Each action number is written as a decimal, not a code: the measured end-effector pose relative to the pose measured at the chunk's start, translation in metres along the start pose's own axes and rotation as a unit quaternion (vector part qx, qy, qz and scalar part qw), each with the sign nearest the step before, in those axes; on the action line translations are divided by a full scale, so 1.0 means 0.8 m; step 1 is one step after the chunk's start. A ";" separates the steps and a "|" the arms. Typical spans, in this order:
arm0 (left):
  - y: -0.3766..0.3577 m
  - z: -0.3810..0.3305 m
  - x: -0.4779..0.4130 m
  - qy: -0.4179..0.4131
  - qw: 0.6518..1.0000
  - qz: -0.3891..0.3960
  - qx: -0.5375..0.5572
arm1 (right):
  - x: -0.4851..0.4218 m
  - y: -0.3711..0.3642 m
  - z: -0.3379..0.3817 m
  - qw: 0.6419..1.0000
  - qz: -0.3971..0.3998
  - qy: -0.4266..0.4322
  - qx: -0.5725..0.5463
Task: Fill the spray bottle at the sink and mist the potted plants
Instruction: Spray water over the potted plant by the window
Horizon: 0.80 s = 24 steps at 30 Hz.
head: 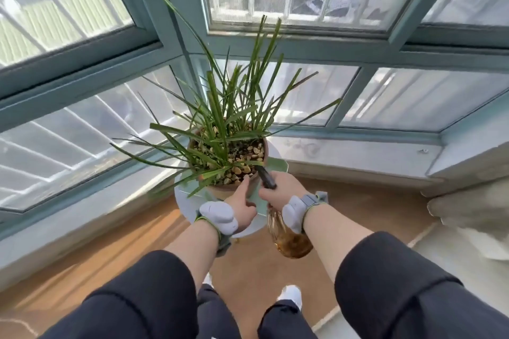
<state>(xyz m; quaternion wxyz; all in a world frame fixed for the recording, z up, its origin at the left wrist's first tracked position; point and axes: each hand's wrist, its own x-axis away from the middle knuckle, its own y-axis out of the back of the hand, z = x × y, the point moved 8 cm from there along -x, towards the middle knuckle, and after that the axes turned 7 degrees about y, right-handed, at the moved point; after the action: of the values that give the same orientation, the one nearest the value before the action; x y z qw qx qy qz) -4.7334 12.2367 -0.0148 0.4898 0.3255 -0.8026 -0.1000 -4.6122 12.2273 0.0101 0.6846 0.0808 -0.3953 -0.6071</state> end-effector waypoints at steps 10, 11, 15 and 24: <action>0.003 -0.004 -0.023 0.033 0.999 -0.012 0.013 | -0.027 0.018 0.001 0.998 0.030 0.017 0.045; 0.005 -0.005 -0.028 0.033 0.999 -0.008 0.006 | -0.029 0.020 0.000 0.998 0.032 0.017 0.054; 0.007 -0.018 -0.043 0.017 1.000 -0.004 -0.015 | -0.040 0.030 -0.003 0.995 0.042 0.019 0.093; -0.003 -0.041 -0.053 0.047 0.998 -0.023 -0.023 | -0.067 0.044 -0.031 0.982 0.119 0.032 0.142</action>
<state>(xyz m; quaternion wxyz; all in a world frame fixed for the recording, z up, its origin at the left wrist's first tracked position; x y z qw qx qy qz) -4.6915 12.2663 -0.0302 0.5315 0.3368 -0.7688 -0.1142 -4.5664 12.2745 -0.0095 0.7461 0.1487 -0.4618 -0.4561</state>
